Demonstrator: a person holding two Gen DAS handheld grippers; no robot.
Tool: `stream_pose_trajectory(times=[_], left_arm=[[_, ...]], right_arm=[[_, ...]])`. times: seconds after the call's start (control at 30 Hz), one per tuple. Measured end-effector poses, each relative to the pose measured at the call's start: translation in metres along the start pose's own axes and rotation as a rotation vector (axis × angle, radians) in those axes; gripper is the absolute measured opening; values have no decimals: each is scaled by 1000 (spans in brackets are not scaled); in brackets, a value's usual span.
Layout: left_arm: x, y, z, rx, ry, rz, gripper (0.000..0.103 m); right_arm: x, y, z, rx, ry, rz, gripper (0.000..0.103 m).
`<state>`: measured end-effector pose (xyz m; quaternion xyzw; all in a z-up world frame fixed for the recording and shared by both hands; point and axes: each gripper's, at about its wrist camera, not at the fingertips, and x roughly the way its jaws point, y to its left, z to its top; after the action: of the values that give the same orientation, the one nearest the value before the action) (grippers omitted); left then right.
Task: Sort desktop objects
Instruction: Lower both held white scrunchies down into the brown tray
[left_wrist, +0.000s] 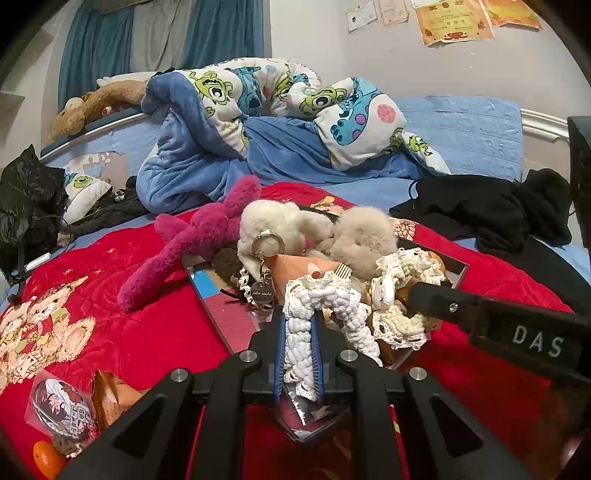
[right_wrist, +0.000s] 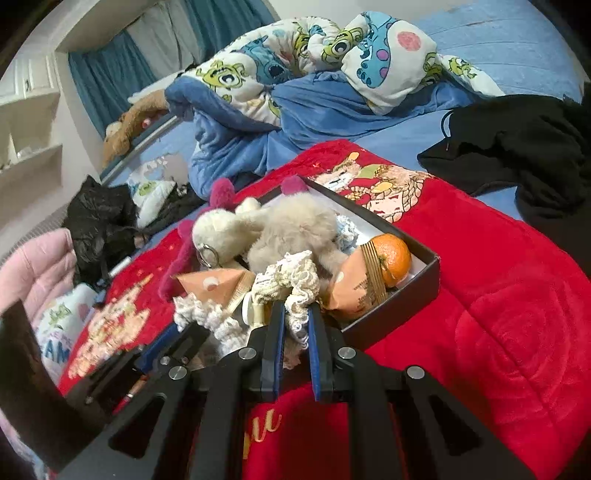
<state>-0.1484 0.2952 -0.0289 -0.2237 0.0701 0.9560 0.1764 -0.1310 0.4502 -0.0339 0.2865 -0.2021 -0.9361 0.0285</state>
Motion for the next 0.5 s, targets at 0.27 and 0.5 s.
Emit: stream_pose_trajectory(times=[0.27, 0.5], left_arm=[[2, 0, 0, -12, 10, -4, 13], [2, 1, 0, -12, 11, -4, 13]], right_arm=[[4, -5, -3, 14, -3, 9, 12], [5, -4, -3, 9, -6, 6, 12]])
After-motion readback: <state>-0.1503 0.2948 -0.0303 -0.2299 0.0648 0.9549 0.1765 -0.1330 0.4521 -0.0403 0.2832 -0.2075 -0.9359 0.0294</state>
